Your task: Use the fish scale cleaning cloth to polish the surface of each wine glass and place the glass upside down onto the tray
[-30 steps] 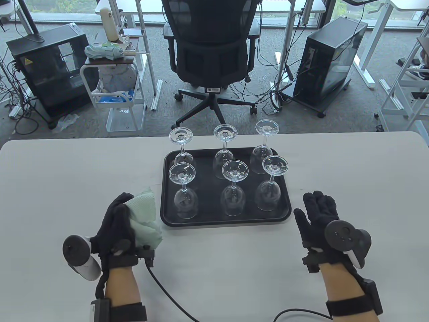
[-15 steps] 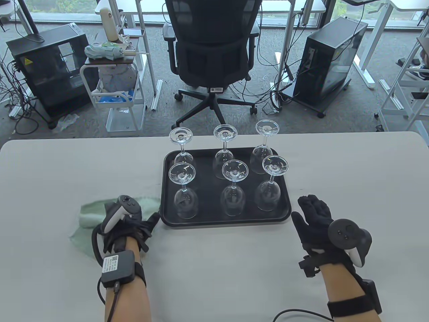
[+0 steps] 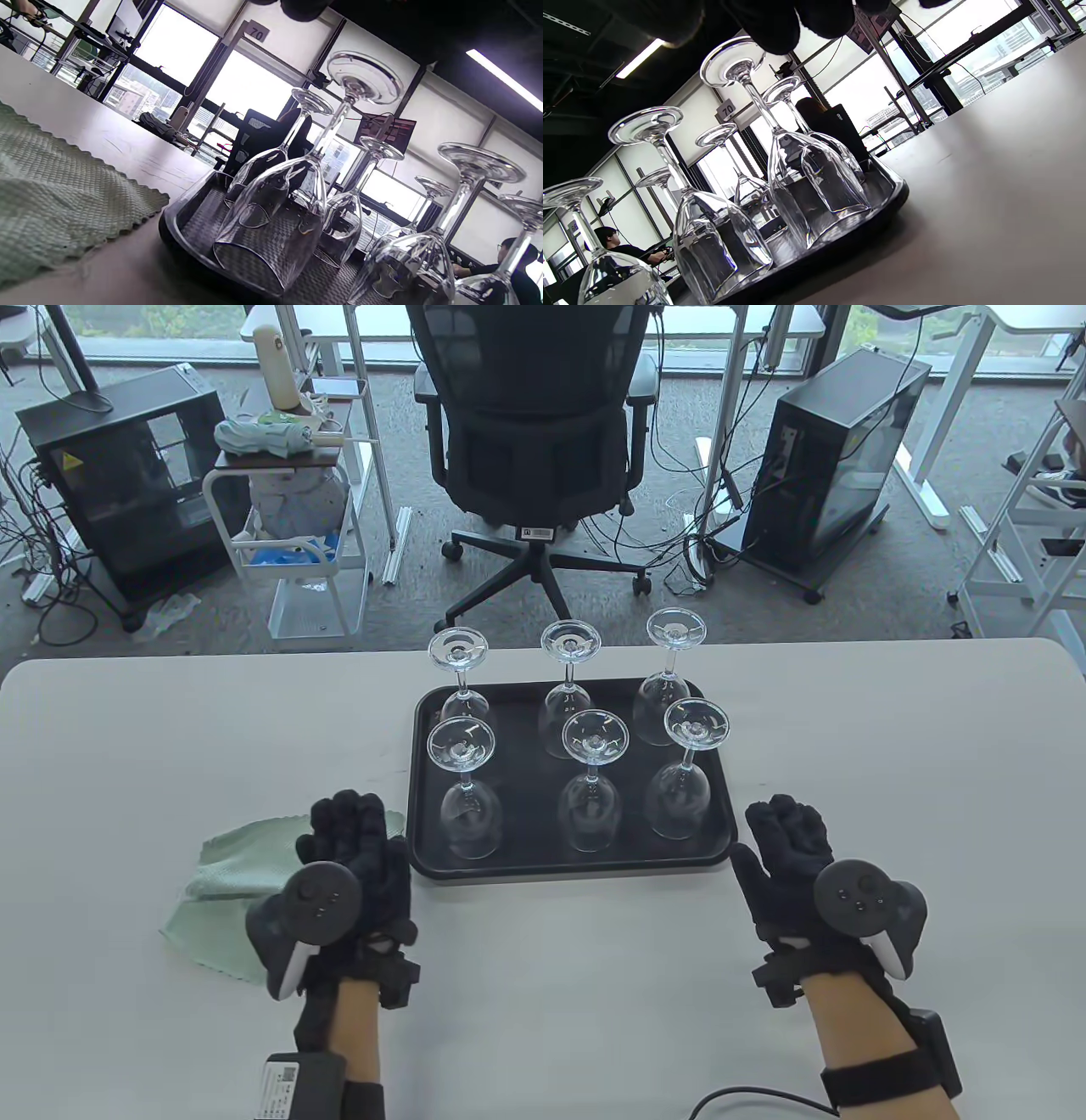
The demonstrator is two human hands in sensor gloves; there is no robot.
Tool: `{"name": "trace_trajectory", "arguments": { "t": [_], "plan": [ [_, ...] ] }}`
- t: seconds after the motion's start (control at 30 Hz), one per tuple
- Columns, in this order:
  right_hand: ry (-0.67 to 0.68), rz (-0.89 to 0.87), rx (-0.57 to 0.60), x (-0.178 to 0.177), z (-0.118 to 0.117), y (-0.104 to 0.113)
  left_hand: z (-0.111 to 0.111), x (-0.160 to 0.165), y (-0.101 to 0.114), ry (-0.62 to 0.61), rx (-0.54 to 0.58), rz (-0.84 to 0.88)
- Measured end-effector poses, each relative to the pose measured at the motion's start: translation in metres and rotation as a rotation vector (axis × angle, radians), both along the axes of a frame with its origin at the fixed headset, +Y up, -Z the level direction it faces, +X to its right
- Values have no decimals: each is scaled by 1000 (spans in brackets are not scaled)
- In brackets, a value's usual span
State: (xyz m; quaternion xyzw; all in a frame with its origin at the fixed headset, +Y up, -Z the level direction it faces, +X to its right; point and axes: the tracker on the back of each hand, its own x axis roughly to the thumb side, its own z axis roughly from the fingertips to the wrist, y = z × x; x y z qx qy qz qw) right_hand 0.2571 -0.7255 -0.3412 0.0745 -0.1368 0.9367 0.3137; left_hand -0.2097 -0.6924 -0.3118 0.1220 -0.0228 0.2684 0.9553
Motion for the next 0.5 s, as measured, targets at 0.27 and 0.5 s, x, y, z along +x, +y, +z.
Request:
{"name": "trace_trajectory", "arguments": {
  "t": [0.27, 0.5],
  "plan": [
    [83, 120, 81, -13, 7, -6, 1, 46, -16, -98, 12, -209],
    [114, 109, 43, -17, 5, -12, -6, 62, -30, -123, -61, -272]
  ]
}}
